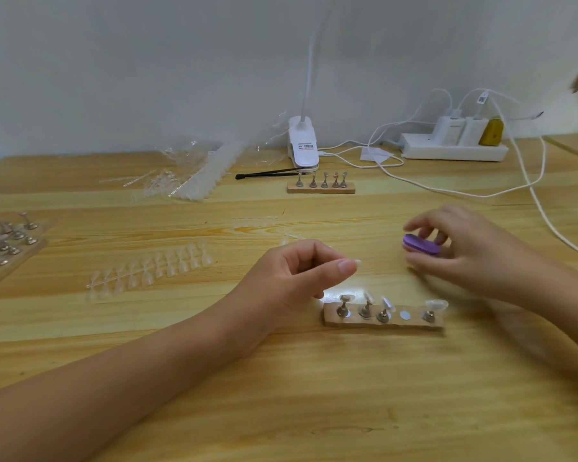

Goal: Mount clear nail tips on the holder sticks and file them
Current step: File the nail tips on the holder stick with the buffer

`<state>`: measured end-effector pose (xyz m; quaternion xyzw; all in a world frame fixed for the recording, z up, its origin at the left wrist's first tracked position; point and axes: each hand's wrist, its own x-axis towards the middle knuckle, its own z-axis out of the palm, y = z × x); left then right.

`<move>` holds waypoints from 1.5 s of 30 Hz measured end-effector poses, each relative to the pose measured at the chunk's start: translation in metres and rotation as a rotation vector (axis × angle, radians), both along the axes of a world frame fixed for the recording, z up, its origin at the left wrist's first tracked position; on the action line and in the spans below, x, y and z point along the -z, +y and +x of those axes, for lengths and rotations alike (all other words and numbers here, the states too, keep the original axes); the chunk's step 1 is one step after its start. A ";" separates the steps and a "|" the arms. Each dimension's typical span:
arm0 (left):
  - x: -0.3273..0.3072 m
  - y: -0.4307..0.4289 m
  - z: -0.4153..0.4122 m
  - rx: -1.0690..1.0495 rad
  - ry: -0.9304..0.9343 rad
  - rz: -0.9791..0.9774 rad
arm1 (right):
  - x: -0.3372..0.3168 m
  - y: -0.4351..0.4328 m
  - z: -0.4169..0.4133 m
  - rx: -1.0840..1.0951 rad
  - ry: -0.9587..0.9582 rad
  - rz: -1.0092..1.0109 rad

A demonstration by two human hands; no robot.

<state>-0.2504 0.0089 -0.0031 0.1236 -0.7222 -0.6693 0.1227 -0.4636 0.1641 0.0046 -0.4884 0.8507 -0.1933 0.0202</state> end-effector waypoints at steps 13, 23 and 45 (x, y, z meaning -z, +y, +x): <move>0.000 0.000 -0.002 -0.027 0.008 0.024 | -0.024 -0.004 0.064 -0.409 -0.927 -0.396; 0.001 -0.001 -0.001 -0.028 0.021 0.020 | -0.030 -0.003 0.073 -0.343 -0.875 -0.486; 0.002 -0.002 -0.004 -0.035 0.044 0.048 | -0.023 -0.006 0.078 -0.258 -0.968 -0.558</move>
